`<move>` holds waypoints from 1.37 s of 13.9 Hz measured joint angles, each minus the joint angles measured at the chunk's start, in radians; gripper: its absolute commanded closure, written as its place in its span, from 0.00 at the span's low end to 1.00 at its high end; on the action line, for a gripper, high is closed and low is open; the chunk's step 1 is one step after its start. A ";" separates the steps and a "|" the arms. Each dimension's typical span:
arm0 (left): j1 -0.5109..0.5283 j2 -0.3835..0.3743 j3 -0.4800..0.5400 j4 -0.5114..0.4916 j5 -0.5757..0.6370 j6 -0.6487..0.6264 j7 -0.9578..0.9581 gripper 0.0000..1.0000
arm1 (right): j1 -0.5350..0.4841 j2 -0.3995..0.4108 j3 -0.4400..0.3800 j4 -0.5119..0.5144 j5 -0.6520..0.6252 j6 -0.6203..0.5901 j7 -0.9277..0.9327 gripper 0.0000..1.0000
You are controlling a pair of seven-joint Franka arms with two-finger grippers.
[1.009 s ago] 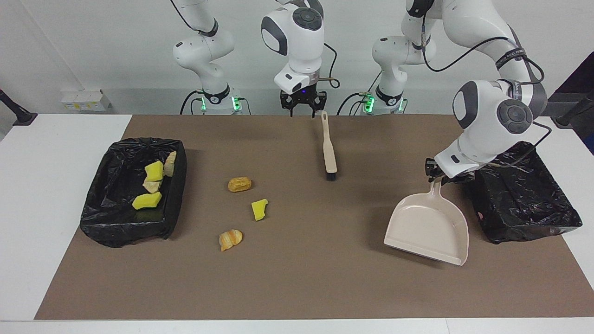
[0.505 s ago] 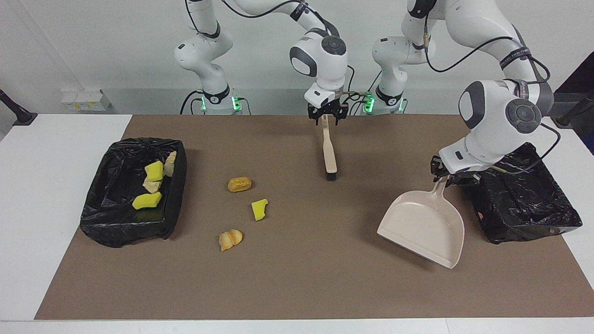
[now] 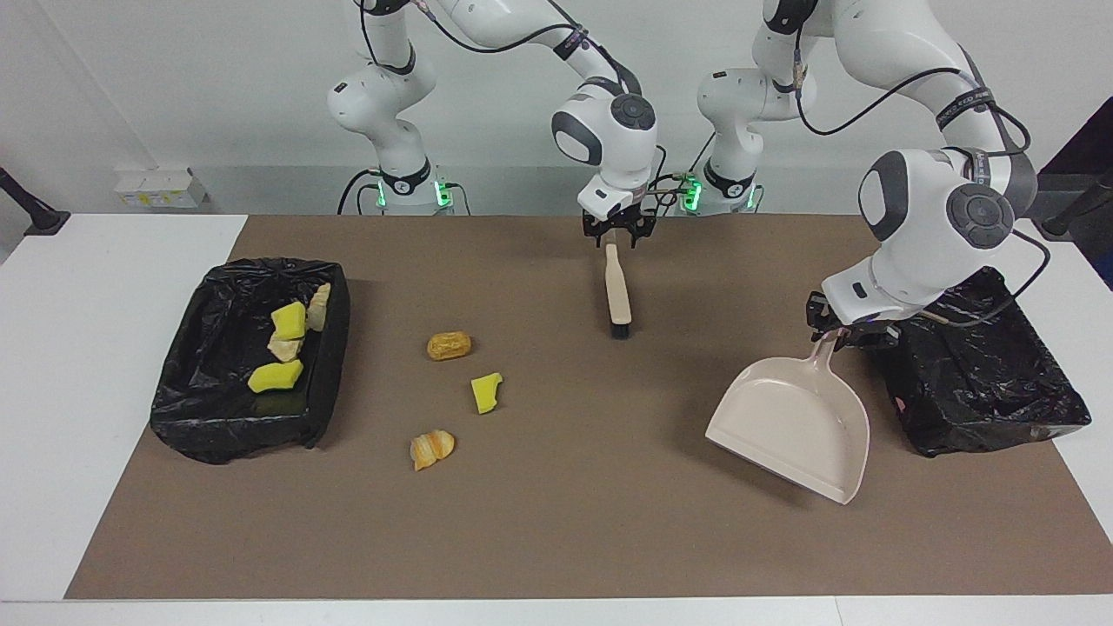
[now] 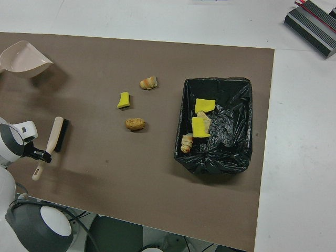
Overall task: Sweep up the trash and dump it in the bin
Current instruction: 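Hold the dustpan with the left gripper while the right gripper grasps the brush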
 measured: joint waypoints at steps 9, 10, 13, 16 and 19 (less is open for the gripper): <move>-0.019 -0.004 -0.008 -0.015 0.000 0.014 0.264 1.00 | 0.021 -0.007 0.001 -0.001 0.000 -0.017 0.004 1.00; -0.019 -0.011 -0.009 -0.031 0.000 0.014 0.297 1.00 | 0.021 -0.008 0.001 -0.001 0.000 -0.021 0.015 1.00; -0.024 -0.030 -0.013 -0.064 0.000 0.015 0.395 1.00 | 0.006 -0.013 -0.009 0.010 0.000 -0.022 0.029 1.00; -0.027 -0.046 -0.013 -0.093 0.029 0.040 0.465 1.00 | -0.064 -0.020 -0.017 0.035 -0.001 -0.026 0.029 1.00; -0.033 -0.071 -0.013 -0.163 0.066 0.137 0.504 1.00 | -0.104 -0.039 -0.019 0.046 -0.008 -0.038 0.029 1.00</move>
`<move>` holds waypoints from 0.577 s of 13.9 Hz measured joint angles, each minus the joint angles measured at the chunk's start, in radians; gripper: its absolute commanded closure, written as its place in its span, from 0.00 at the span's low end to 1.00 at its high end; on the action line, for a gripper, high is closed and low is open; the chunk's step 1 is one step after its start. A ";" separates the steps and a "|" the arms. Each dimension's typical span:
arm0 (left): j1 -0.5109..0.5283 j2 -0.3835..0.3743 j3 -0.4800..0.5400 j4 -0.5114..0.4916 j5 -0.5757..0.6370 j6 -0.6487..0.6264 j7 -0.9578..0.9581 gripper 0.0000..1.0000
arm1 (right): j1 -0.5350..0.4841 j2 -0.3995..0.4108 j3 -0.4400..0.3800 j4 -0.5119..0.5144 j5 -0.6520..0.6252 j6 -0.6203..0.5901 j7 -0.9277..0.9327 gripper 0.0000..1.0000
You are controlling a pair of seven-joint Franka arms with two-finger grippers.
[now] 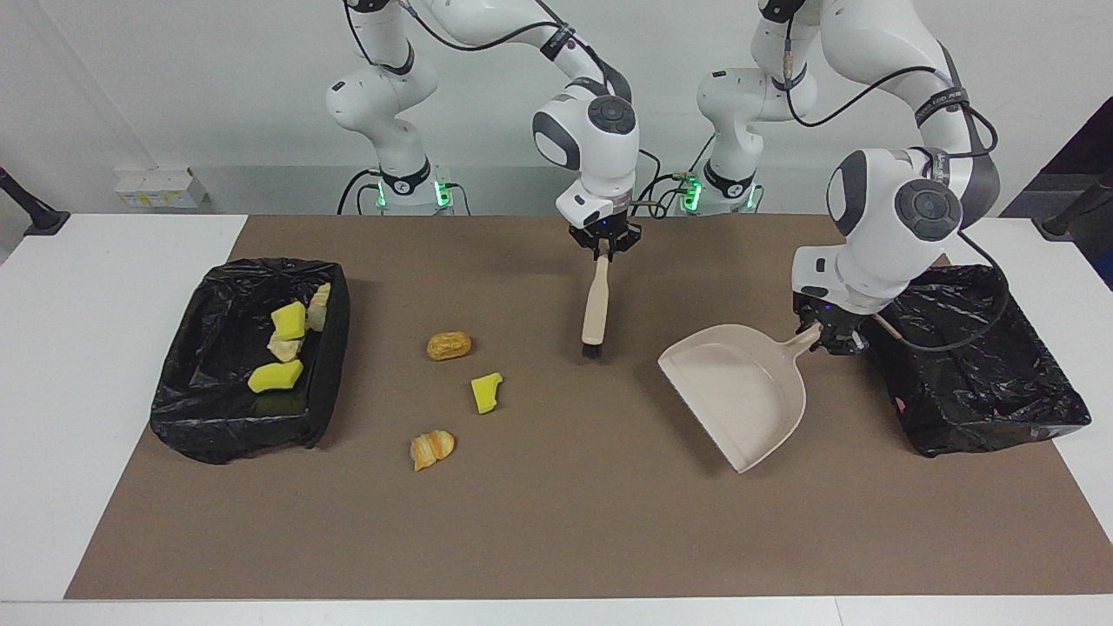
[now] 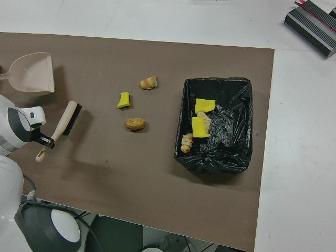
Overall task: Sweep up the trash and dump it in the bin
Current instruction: 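Hold the dustpan with the left gripper while the right gripper grasps the brush, then bring the dustpan and brush together beside the yellow sponge piece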
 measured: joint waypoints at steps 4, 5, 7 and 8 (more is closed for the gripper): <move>-0.049 -0.064 -0.002 -0.153 0.014 0.193 0.006 1.00 | -0.033 -0.031 -0.002 0.008 -0.028 -0.025 0.000 1.00; -0.057 -0.077 -0.003 -0.174 0.014 0.197 0.006 1.00 | -0.037 -0.032 -0.002 0.008 -0.037 -0.025 0.000 1.00; -0.070 -0.095 -0.004 -0.192 0.014 0.197 0.006 1.00 | -0.049 -0.036 -0.003 0.009 -0.042 -0.039 0.000 1.00; -0.079 -0.101 -0.004 -0.198 0.014 0.197 0.006 1.00 | -0.059 -0.040 -0.003 0.011 -0.045 -0.050 0.000 1.00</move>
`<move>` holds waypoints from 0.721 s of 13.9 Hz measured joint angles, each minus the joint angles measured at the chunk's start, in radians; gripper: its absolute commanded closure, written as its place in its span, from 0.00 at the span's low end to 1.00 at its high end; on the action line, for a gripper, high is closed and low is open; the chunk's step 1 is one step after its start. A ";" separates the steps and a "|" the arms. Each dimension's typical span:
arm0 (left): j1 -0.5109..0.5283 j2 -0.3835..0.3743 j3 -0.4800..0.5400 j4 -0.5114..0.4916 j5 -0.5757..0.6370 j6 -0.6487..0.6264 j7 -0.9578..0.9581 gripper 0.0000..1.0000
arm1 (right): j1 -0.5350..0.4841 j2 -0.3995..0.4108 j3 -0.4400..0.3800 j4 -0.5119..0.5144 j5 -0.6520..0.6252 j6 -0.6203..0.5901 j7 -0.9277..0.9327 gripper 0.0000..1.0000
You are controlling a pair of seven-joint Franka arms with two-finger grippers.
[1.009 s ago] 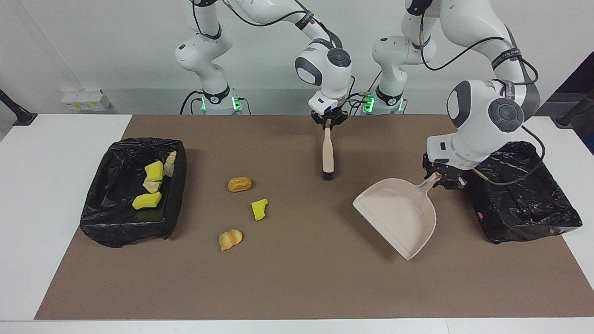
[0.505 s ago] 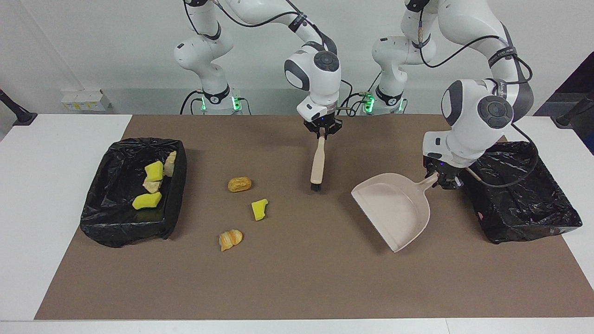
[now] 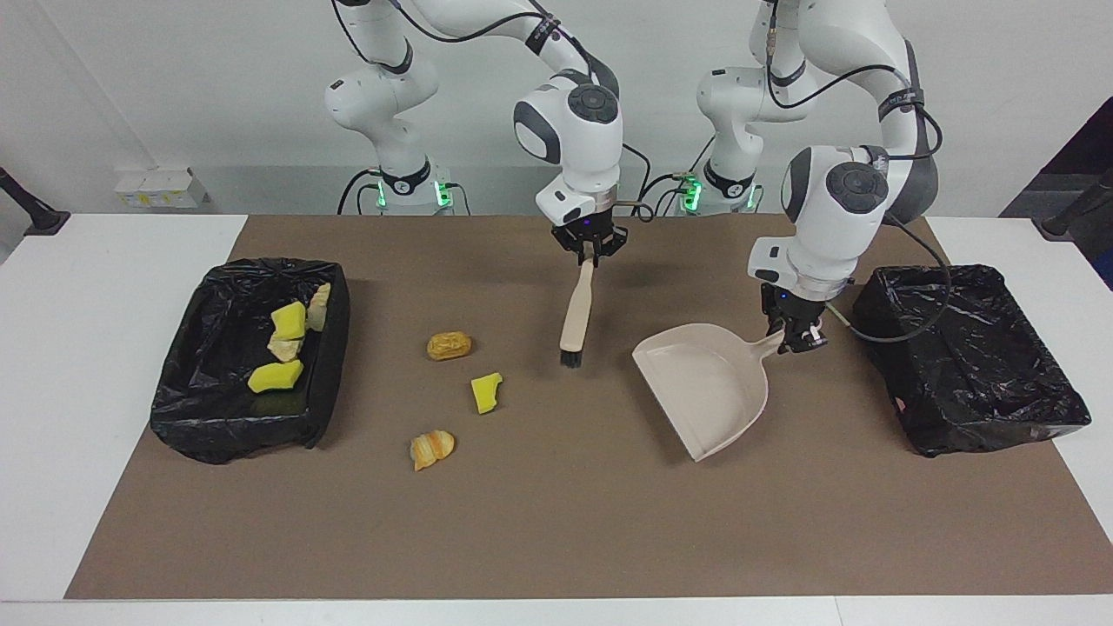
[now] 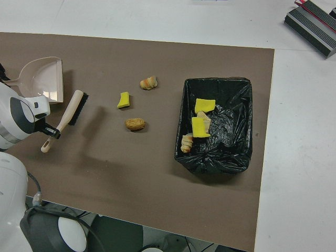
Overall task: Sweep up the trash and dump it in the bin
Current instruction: 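Bring the dustpan and brush together beside the yellow sponge piece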
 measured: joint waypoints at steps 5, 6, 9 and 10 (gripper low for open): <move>-0.062 -0.009 -0.004 -0.029 0.000 0.000 -0.053 1.00 | -0.102 -0.008 -0.001 0.030 -0.097 -0.065 -0.004 1.00; -0.070 -0.009 -0.004 -0.033 0.000 0.000 -0.073 1.00 | -0.123 -0.007 -0.002 0.031 -0.117 -0.088 -0.014 1.00; -0.146 -0.009 -0.006 -0.040 0.000 0.000 -0.169 1.00 | -0.187 -0.004 -0.002 0.032 -0.143 -0.183 -0.088 1.00; -0.176 -0.009 -0.007 -0.042 0.000 0.000 -0.193 1.00 | -0.206 -0.004 -0.002 0.032 -0.147 -0.218 -0.104 1.00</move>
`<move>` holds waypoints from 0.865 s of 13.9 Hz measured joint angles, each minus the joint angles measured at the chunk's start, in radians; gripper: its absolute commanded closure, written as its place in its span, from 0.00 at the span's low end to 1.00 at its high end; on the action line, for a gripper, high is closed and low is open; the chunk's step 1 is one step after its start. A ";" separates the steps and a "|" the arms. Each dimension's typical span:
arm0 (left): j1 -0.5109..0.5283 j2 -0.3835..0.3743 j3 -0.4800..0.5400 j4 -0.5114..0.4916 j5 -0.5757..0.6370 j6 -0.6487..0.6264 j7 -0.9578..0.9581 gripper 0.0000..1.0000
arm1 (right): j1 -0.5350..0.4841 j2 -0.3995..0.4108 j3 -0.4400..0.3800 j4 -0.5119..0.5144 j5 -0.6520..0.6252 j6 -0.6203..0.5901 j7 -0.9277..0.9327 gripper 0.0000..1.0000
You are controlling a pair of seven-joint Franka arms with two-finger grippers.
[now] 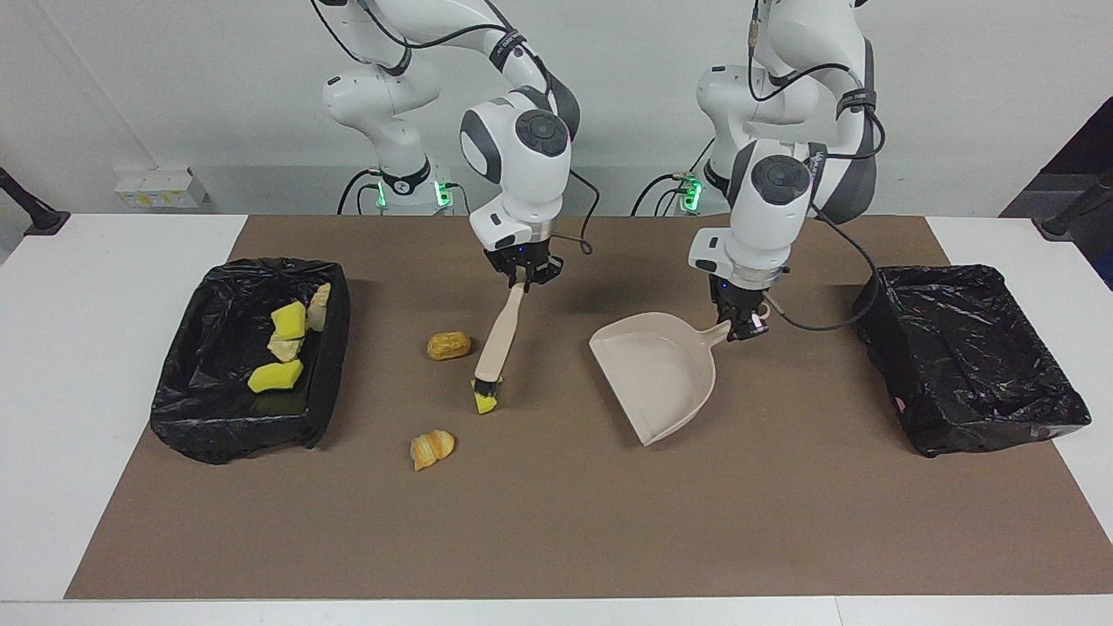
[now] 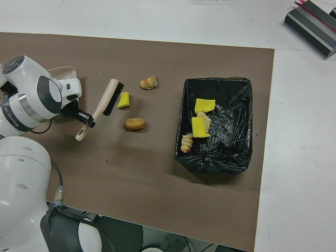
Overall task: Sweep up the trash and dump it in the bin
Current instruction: 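Bring the dustpan and brush together beside the yellow sponge piece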
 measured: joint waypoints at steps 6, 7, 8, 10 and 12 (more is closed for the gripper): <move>-0.096 0.007 -0.001 -0.009 -0.032 0.000 -0.134 1.00 | -0.092 -0.012 0.000 -0.015 -0.004 -0.132 -0.096 1.00; -0.115 0.015 -0.001 -0.010 -0.040 0.000 -0.155 1.00 | -0.117 -0.017 0.001 -0.028 -0.004 -0.122 -0.135 1.00; -0.132 0.022 -0.002 -0.010 -0.043 0.000 -0.174 1.00 | -0.149 -0.019 0.001 -0.044 -0.005 -0.113 -0.178 1.00; -0.145 0.030 -0.002 -0.010 -0.048 0.001 -0.189 1.00 | -0.197 -0.021 0.000 -0.068 -0.005 -0.099 -0.228 1.00; -0.146 0.031 0.000 -0.010 -0.061 0.001 -0.197 1.00 | -0.202 -0.036 0.003 -0.105 -0.005 -0.097 -0.235 1.00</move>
